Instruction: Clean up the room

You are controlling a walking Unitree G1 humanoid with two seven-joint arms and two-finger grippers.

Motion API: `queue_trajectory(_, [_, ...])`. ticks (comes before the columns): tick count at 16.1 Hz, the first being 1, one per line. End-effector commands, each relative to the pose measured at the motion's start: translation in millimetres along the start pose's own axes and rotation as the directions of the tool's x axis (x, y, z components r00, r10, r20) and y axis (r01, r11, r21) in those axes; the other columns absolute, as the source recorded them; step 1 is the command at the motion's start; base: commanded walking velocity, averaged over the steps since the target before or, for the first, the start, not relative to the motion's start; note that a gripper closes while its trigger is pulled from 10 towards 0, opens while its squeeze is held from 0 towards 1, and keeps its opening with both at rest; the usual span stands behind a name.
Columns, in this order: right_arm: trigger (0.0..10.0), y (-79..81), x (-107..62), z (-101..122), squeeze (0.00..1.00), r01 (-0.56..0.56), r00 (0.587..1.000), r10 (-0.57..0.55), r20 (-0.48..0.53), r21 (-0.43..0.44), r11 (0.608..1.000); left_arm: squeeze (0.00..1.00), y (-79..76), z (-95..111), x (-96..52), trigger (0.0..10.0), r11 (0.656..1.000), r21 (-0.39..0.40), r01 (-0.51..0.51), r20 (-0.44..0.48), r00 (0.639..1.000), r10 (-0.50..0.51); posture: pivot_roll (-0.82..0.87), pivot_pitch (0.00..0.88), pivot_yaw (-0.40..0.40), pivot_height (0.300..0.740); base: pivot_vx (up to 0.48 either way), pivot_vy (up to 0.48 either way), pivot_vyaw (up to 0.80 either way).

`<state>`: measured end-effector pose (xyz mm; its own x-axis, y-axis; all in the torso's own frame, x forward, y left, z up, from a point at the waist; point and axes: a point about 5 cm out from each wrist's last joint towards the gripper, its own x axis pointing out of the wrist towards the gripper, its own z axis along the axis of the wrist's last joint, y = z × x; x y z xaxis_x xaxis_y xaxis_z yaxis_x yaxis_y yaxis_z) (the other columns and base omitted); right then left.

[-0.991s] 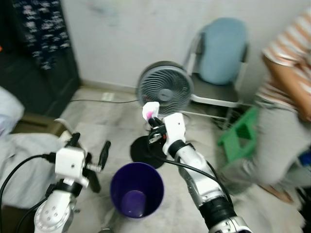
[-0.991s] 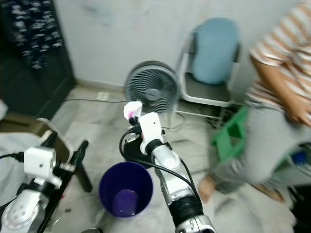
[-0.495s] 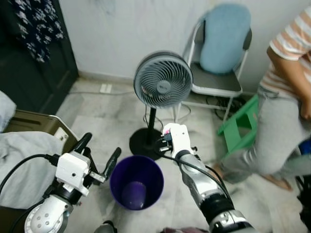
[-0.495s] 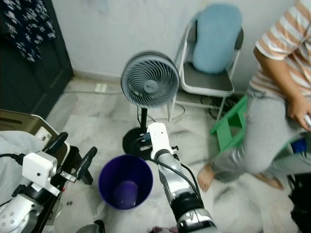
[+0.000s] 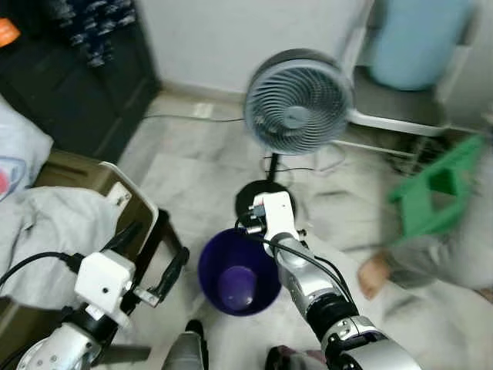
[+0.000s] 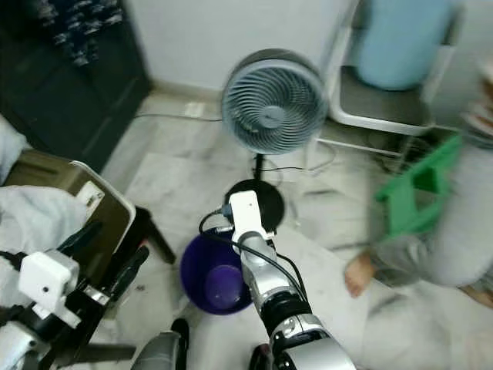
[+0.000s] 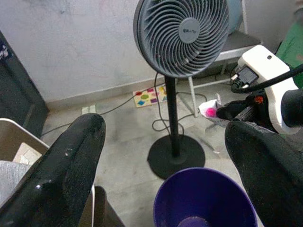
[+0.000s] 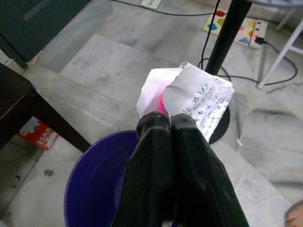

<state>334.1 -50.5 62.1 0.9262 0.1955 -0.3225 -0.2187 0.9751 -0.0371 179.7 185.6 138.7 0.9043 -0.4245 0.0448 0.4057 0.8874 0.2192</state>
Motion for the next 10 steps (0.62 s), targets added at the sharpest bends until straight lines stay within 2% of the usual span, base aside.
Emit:
queue_trajectory(1, [10.0, 18.5, 0.7, 5, 0.00, -0.039, 0.999, 0.038, 0.005, 0.048, 0.998, 0.00, -1.1, 6, 0.3, 10.0, 1.000, 0.003, 0.018, 0.012, 1.000, -0.018, 0.16, 0.302, -0.045, 0.740, 0.000, 0.000, 0.00])
queue_trajectory(2, [10.0, 24.9, 2.6, 9, 0.00, -0.063, 0.998, 0.063, 0.008, 0.052, 0.997, 0.00, 0.7, 10, 0.7, 10.0, 1.000, 0.003, 0.014, 0.010, 1.000, -0.014, 0.16, 0.316, -0.040, 0.740, 0.000, 0.000, 0.00])
queue_trajectory(5, [10.0, 29.1, 3.8, 11, 0.00, -0.081, 0.997, 0.081, 0.006, 0.060, 0.995, 0.00, -1.5, 10, -1.0, 10.0, 1.000, -0.006, 0.014, -0.001, 1.000, -0.014, 0.16, 0.319, -0.039, 0.740, 0.000, 0.000, 0.00])
queue_trajectory(6, [10.0, 29.4, 3.8, 11, 0.25, -0.085, 0.996, 0.084, 0.009, 0.071, 0.994, 0.00, -2.1, 10, -1.2, 10.0, 1.000, -0.007, 0.015, -0.003, 1.000, -0.015, 0.16, 0.320, -0.036, 0.740, 0.000, 0.000, 0.00])
queue_trajectory(7, [10.0, 29.7, 3.8, 12, 1.00, -0.098, 0.995, 0.097, 0.017, 0.094, 0.991, 0.00, -2.6, 11, -0.1, 10.0, 1.000, -0.010, 0.016, -0.004, 1.000, -0.016, 0.16, 0.318, -0.038, 0.740, 0.000, 0.000, 0.00])
queue_trajectory(10, [10.0, 34.2, 3.3, 17, 1.00, -0.154, 0.987, 0.146, 0.063, 0.145, 0.977, 0.00, -2.0, 11, 3.0, 10.0, 1.000, -0.013, 0.013, -0.002, 1.000, -0.013, 0.16, 0.308, -0.042, 0.740, 0.000, 0.000, 0.00])
